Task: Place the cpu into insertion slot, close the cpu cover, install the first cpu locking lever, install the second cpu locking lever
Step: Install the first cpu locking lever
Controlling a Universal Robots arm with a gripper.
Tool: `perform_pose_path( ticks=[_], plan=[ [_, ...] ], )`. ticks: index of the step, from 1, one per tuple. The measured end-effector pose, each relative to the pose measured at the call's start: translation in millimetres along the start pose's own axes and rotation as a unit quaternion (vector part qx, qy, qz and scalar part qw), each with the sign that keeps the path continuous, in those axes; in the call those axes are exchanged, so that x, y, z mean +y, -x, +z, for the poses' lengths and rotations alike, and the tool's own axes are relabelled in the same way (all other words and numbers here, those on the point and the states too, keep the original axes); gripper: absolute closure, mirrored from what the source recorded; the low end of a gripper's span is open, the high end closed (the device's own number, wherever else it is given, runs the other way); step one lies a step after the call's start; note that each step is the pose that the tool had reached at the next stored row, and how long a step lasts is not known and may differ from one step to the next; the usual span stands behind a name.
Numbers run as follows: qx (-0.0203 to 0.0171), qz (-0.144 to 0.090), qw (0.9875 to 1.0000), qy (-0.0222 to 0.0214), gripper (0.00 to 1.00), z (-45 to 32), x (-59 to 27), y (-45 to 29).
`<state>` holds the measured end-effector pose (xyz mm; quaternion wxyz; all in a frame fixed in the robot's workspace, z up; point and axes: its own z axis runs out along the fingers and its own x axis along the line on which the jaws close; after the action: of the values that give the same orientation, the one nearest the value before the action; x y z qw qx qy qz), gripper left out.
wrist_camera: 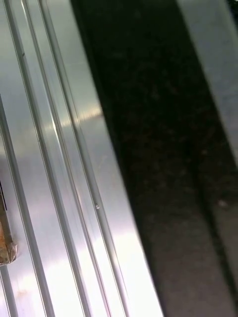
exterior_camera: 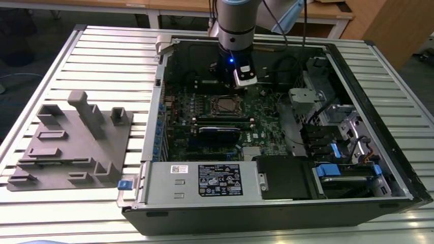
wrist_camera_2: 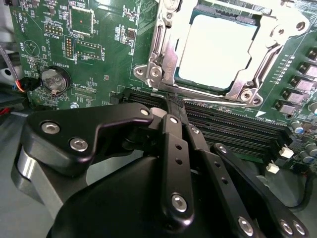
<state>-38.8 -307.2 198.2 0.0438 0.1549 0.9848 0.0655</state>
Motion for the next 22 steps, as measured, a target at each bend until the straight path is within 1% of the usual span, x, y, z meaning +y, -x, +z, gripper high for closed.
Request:
perform_pose_path(
  ticks=[3,7,15,22],
  plan=[
    [-0.0012,0.0,1.0,0.0018,0.89,0.1,0.0,-0.1],
    [-0.0023,0.0,1.0,0.0023,0.89,0.0,-0.2,-0.7],
    [-0.0096,-0.001,0.9999,0.0062,0.89,-0.1,-1.4,-3.5],
    [-0.012,-0.001,0.9999,0.0089,0.89,0.2,-2.6,-5.6]
  ],
)
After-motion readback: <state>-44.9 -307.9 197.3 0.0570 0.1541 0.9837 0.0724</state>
